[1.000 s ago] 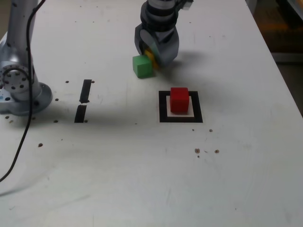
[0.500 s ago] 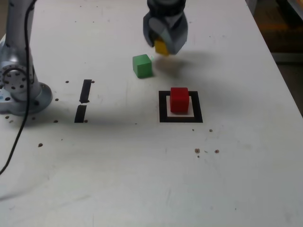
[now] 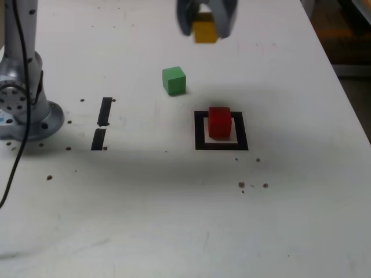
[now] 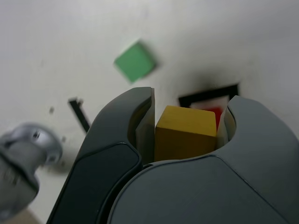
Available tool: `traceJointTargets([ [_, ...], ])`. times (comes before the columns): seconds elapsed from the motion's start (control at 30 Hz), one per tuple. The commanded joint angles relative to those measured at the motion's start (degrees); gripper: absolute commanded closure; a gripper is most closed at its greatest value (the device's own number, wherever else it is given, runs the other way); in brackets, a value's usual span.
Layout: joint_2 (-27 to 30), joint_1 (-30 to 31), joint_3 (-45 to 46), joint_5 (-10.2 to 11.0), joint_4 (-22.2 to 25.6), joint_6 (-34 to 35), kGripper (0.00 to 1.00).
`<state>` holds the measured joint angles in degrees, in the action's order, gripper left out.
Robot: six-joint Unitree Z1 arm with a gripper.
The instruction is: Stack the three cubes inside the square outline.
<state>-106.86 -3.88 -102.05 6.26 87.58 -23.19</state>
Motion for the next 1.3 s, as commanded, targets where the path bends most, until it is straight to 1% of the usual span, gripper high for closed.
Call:
traceJointTargets([
  [0.0,0.1,2.2,-0.2,-1.2,1.5,12.6,0.87],
  [0.13,-0.4,6.8,0.7,-4.6,2.1,24.6,0.87],
  [0.23,-1.4,8.9,1.4,-6.0,2.3,31.5,0.87],
  [0.3,-2.7,9.6,1.2,-6.3,2.2,35.4,0.87],
  [0.4,-4.8,9.9,0.8,-5.5,2.1,38.6,0.87],
  [0.53,-7.7,9.9,0.2,-4.3,1.6,40.0,0.87],
  [0.8,-12.2,10.0,-1.4,-4.9,0.7,39.9,0.87],
  [1.13,-13.7,9.9,-0.1,-5.0,-0.6,38.2,0.87],
  [1.27,-14.1,10.2,-0.1,-5.0,-1.8,37.7,0.83],
])
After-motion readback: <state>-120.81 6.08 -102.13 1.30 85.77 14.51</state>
